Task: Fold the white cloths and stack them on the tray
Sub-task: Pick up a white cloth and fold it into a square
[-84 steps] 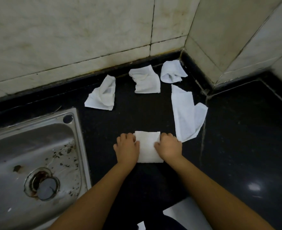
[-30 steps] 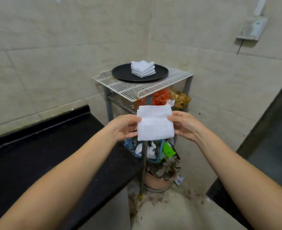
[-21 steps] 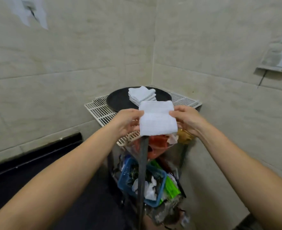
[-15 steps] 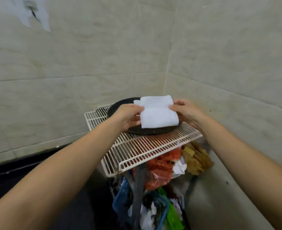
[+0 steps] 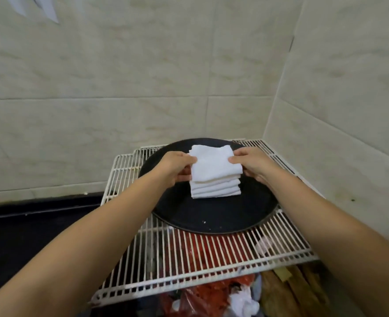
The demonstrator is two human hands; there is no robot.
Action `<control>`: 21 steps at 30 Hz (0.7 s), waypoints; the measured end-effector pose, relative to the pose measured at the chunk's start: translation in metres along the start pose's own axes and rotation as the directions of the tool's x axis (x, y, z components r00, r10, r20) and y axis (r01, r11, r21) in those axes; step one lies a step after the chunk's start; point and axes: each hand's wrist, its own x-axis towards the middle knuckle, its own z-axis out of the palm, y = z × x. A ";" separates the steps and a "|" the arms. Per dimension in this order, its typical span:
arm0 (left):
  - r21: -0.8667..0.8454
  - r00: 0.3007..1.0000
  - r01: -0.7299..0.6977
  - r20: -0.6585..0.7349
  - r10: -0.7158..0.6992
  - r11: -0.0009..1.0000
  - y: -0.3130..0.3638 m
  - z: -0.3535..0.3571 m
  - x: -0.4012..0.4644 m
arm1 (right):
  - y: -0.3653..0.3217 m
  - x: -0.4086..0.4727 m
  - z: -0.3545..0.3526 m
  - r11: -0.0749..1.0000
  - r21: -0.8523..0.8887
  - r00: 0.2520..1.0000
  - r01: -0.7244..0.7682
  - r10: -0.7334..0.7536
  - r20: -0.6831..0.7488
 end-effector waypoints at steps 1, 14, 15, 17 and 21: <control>-0.003 1.000 0.001 -0.006 -0.001 1.000 -0.003 0.001 0.002 | 0.003 0.001 0.000 1.000 0.030 1.000 -0.008 0.008 0.011; 0.060 0.980 -0.109 -0.160 0.117 0.992 0.002 -0.106 -0.082 | -0.081 -0.051 0.058 0.906 -0.290 0.937 0.309 -0.342 -0.070; 0.100 0.972 -0.129 -0.185 0.146 0.987 -0.002 -0.128 -0.101 | -0.089 -0.061 0.083 0.881 -0.314 0.924 0.355 -0.382 -0.027; 0.172 0.945 -0.152 -0.263 0.194 0.973 -0.014 -0.179 -0.142 | -0.100 -0.082 0.143 0.816 -0.368 0.890 0.446 -0.447 0.087; 0.381 0.856 -0.093 -0.441 0.269 0.920 -0.051 -0.295 -0.242 | -0.104 -0.142 0.295 0.694 -0.410 0.806 0.592 -0.505 0.310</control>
